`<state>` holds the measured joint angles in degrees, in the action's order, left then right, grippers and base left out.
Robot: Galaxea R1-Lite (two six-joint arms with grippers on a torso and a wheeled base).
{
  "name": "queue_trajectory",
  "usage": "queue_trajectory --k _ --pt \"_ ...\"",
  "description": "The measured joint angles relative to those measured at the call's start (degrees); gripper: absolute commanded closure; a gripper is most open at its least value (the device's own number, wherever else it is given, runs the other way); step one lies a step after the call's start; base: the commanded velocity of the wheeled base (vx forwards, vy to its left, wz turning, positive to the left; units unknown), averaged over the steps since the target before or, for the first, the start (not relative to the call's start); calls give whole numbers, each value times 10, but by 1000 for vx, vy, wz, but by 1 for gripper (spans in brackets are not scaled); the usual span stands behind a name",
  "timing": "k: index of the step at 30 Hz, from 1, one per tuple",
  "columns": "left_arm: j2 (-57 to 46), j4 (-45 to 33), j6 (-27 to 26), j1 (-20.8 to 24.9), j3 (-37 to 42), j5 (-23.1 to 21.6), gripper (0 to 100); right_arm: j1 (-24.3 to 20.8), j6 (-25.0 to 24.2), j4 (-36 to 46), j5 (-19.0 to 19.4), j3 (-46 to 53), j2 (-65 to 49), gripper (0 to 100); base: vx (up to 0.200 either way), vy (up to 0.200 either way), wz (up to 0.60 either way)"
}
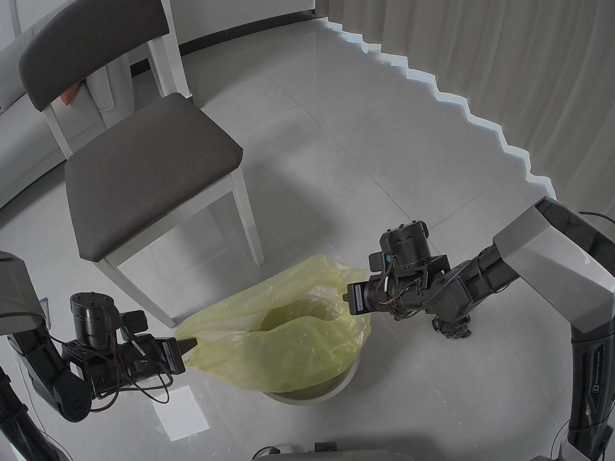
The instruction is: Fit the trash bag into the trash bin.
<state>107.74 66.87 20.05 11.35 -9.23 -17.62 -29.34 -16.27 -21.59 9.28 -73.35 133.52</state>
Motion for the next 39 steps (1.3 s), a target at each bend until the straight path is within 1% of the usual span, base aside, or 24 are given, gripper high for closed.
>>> queue_trajectory --k 3,10,15,18,24,27,31,35,39 --pt "0 1 0 2 2 0 100 0 0 0 -1 -2 7 100 0 0 0" --pt "22 13 5 32 -14 3 100 17 2 -2 -1 8 18 100 0 0 0" --pt "59 55 5 53 -23 5 100 30 2 -2 0 11 25 100 0 0 0" --pt "78 71 5 62 -14 5 100 32 4 -4 0 27 26 100 0 0 0" --pt "104 116 4 66 42 1 100 25 9 -15 -4 96 16 100 0 0 0" --pt "125 167 4 65 67 0 100 21 9 -42 -6 123 10 100 0 0 0" --pt "160 215 3 60 78 0 100 16 9 -76 -7 146 7 100 0 0 0" --pt "194 221 1 59 79 -1 100 13 9 -81 -7 144 10 100 0 0 0" --pt "219 221 1 58 57 0 100 14 9 -81 -7 132 19 100 0 0 0"
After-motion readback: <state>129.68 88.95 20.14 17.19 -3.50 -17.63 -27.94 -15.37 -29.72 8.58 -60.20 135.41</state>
